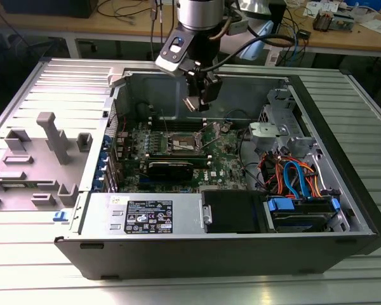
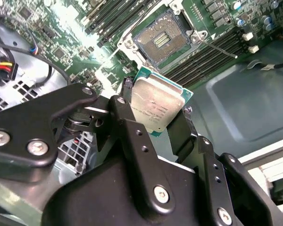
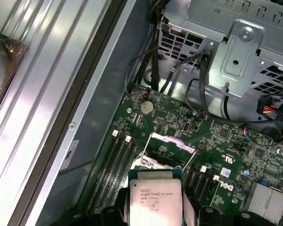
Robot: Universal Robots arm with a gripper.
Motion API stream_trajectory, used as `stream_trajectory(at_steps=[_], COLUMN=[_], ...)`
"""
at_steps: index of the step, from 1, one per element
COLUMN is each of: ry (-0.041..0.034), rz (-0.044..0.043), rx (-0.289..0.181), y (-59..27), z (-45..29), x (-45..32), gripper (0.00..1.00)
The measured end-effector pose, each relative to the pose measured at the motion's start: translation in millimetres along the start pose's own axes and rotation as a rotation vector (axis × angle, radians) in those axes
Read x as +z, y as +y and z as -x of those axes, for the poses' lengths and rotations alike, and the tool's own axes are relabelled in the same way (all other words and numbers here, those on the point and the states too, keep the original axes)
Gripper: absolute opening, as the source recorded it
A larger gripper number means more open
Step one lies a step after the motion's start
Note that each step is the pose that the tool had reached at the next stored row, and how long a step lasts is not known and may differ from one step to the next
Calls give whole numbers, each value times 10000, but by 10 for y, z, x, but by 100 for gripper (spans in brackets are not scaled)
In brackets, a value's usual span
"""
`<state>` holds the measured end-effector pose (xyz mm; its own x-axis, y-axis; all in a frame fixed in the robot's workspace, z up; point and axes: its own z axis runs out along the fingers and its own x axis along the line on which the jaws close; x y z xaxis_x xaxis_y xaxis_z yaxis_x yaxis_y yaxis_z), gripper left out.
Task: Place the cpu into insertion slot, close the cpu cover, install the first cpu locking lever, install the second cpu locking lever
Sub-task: 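Place the cpu into insertion slot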
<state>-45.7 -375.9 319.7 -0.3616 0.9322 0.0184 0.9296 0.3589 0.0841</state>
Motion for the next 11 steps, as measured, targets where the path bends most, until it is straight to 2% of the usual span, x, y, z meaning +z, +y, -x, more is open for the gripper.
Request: stream_trajectory(at_steps=[5,7,9,11], ry=[-68,-69,-170,-201], rz=[8,13,30,37], rx=[807,864,2029,2396], y=[-4,-4,-10,-13], z=[1,1,2,2], x=[42,51,113,141], gripper=[55,55,55,55])
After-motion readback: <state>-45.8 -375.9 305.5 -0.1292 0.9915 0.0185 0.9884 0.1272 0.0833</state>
